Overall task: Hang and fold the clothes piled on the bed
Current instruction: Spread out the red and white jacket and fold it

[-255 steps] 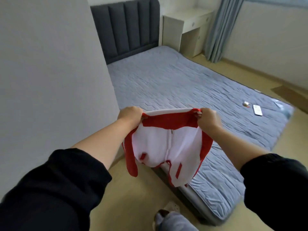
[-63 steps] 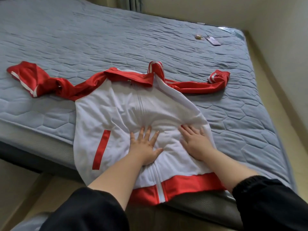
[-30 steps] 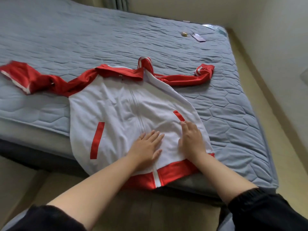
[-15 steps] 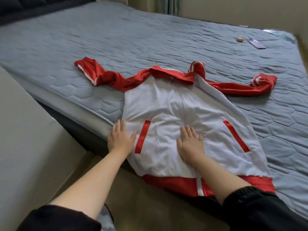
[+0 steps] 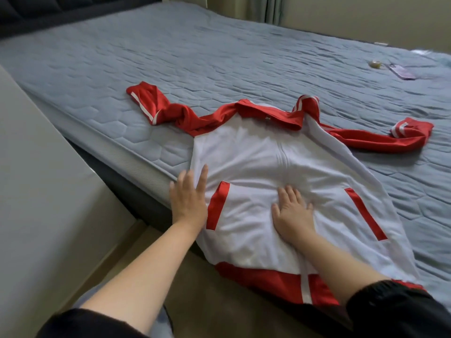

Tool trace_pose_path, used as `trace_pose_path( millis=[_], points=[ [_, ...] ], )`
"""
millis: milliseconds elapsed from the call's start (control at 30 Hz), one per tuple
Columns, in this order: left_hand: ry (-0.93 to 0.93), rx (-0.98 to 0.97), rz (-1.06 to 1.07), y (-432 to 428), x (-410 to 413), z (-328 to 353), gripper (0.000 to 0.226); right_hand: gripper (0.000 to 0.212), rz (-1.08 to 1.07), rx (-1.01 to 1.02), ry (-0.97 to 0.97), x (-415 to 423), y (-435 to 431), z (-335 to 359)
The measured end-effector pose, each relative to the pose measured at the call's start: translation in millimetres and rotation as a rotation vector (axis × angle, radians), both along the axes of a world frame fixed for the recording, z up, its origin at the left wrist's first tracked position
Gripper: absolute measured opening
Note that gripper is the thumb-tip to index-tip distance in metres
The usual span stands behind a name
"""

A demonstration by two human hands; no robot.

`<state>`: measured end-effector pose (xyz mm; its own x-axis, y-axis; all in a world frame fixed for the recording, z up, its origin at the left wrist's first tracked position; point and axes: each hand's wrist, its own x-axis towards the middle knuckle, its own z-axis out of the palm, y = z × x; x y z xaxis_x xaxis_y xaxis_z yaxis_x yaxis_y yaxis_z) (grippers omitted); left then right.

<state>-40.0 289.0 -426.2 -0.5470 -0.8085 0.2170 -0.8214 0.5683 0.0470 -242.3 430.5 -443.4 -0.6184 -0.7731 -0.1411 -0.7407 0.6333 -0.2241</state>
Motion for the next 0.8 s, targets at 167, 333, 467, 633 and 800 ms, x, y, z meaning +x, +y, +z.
trace_pose_path(
  millis=[167, 333, 467, 633, 800],
  points=[
    [-0.043, 0.165, -0.187, -21.9, -66.5, 10.0, 0.056, 0.06, 0.024, 0.056, 0.01, -39.4, -26.8, 5.7],
    [-0.145, 0.375, -0.153, -40.8, -115.6, -9.3, 0.06, 0.064, -0.025, 0.03, 0.028, -46.0, -35.7, -18.9],
    [-0.102, 0.226, -0.108, -38.3, -119.2, -35.8, 0.065, 0.067, -0.068, -0.034, 0.123, -53.4, -48.8, -28.1],
    [-0.051, 0.168, -0.109, -49.6, -129.5, -42.1, 0.065, 0.068, -0.095, -0.054, 0.087, -74.9, -73.5, -21.7],
    [0.042, 0.177, 0.001, -63.2, -149.3, -44.9, 0.066, 0.068, -0.1, -0.056, 0.061, -83.0, -84.4, -19.2]
  ],
)
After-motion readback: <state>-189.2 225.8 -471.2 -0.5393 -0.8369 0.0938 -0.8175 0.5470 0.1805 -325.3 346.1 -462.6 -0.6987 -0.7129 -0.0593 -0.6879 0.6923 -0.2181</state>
